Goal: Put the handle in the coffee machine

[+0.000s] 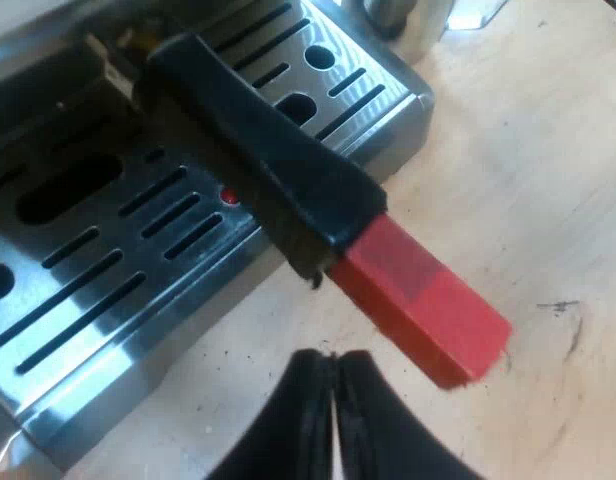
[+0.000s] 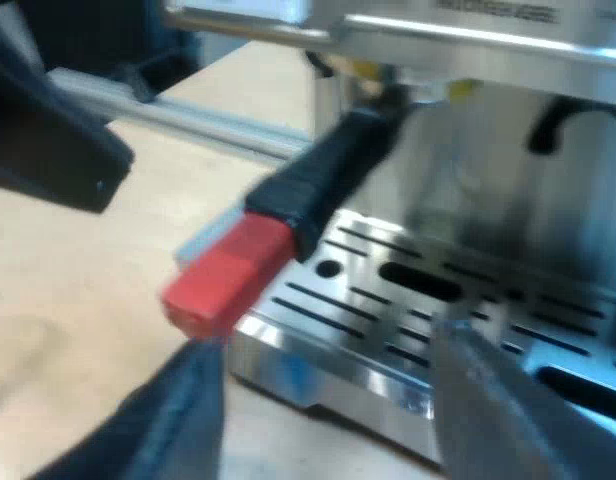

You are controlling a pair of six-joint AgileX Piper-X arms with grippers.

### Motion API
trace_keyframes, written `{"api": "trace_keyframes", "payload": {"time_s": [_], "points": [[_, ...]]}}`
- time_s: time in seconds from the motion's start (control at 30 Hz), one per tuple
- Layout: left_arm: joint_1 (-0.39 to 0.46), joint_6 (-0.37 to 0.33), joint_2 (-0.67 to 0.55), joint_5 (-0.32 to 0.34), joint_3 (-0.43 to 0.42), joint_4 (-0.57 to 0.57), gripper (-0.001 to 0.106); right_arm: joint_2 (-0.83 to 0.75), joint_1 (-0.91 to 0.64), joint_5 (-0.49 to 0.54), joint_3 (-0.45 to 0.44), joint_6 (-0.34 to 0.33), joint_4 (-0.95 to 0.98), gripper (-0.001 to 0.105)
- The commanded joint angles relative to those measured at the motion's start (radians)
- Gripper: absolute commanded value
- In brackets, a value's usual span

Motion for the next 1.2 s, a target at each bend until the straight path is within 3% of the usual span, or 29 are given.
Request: {"api": "trace_keyframes", "payload": {"time_s": [0.03,0.13,0.33,0.47,0.6,0.93,1.1,1.2], "points": [[0.081,0.013,-0.084,0.006,-0.011,0.016,0.058,-0.01,-0.064,-0.153,-0.102,0.003,0.136,0.054],[0.159,0.019,-0.108,0.006,-0.04,0.019,0.072,-0.008,-0.124,-0.24,-0.173,0.003,0.236,0.054],[0.302,0.021,-0.112,0.006,-0.177,0.014,0.071,-0.008,-0.279,-0.344,-0.365,0.003,0.477,0.054],[0.359,0.021,-0.112,0.006,-0.272,-0.004,0.071,-0.011,-0.405,-0.357,-0.492,0.003,0.621,0.054],[0.404,0.021,-0.112,0.006,-0.353,-0.008,0.071,-0.026,-0.601,-0.484,-0.592,0.003,0.743,0.054],[0.478,0.054,-0.112,-0.013,-0.391,0.034,0.071,-0.119,-1.179,-0.736,-0.608,-0.011,0.927,0.054],[0.502,0.131,-0.133,-0.035,-0.391,0.078,0.071,-0.152,-1.416,-0.815,-0.608,-0.117,0.99,0.054],[0.504,0.168,-0.158,-0.041,-0.391,0.105,0.071,-0.201,-1.465,-0.821,-0.568,-0.135,0.976,0.054]]}}
